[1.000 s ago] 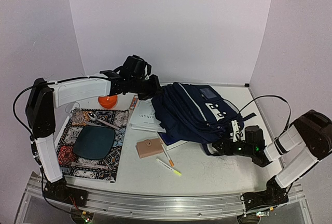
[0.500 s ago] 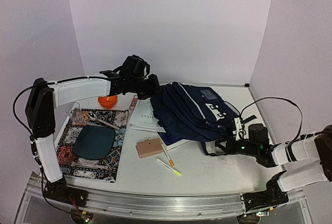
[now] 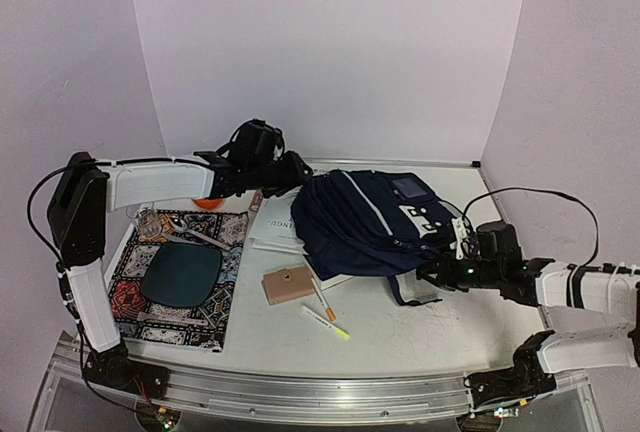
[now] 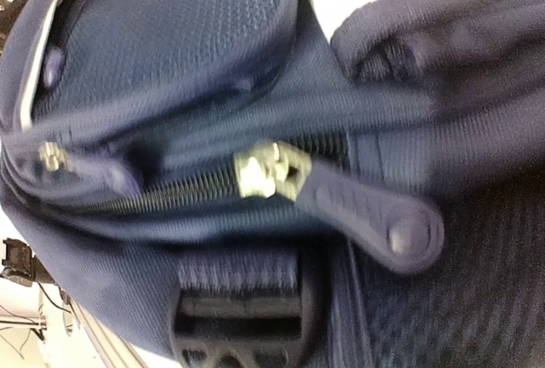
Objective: Pack the student bag
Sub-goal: Adjust the student bag with the book, then pick up the largest pocket of the bag from the student bag.
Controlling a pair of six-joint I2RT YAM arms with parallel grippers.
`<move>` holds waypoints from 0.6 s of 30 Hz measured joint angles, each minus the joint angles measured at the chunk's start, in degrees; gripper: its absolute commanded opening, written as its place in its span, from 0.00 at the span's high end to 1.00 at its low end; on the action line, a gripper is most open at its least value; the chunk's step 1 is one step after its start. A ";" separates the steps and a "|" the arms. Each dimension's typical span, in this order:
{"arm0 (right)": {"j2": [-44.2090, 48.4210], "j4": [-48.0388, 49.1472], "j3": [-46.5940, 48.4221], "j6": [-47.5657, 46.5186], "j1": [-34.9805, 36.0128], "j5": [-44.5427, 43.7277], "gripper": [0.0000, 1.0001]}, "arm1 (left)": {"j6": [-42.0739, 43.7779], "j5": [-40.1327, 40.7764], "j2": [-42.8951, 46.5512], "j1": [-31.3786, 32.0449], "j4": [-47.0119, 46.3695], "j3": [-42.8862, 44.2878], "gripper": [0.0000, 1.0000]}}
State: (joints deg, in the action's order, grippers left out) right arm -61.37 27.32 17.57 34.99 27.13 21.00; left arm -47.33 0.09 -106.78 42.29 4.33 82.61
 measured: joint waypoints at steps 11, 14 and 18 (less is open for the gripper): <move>-4.69 -8.23 9.78 4.97 1.42 -0.13 1.00 | 9.42 10.34 11.44 4.40 3.35 -6.59 0.25; -6.46 -9.05 12.40 5.62 3.04 -0.38 1.00 | 7.53 11.10 14.16 8.70 3.22 -8.15 0.25; -8.05 -9.39 14.99 6.09 4.98 -0.88 1.00 | 1.76 9.60 13.82 13.38 3.42 -9.98 0.24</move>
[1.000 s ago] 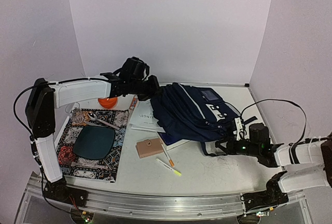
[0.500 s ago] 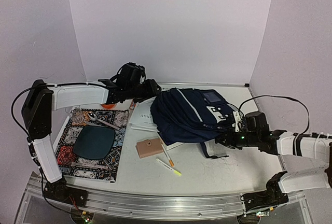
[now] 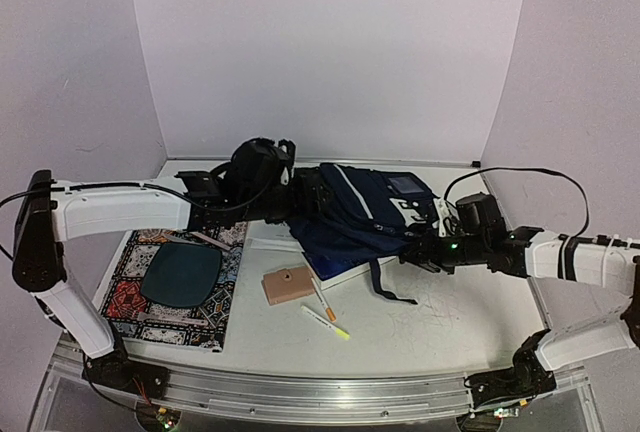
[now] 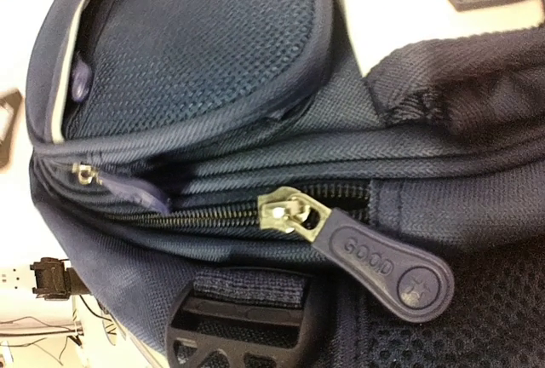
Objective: Pack the student bag
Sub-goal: Pick up the largest pocket of the bag from the student bag.
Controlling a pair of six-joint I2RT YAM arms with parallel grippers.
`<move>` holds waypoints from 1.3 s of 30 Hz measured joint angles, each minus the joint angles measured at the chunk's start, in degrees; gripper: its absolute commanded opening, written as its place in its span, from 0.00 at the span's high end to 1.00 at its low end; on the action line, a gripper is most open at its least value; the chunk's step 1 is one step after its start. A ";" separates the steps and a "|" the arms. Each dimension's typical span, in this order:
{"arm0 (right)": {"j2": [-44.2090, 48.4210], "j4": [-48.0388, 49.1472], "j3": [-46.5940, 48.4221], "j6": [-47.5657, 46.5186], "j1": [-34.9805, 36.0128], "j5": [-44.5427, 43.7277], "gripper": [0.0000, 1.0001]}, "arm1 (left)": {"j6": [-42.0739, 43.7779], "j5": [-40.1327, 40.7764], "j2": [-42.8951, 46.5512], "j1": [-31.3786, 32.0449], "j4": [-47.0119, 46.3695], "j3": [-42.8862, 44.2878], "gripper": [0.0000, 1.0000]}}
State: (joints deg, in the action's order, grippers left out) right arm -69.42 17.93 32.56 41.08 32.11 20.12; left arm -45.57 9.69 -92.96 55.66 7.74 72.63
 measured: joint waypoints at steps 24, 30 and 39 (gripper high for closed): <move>0.66 -2.50 2.34 0.98 3.71 -4.10 0.73 | -13.45 -8.09 -12.62 1.40 -5.89 2.35 1.00; 9.03 -1.83 0.68 2.93 3.80 -6.38 0.54 | -13.40 -8.33 -12.62 -0.29 -5.35 2.35 1.00; 11.80 -1.60 -6.04 11.88 2.52 -10.67 0.25 | -13.45 -8.85 -12.62 -0.59 -5.24 2.35 1.00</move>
State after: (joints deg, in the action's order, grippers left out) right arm -57.63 16.33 26.52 52.97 34.64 9.45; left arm -59.02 0.85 -105.58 55.07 2.50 74.98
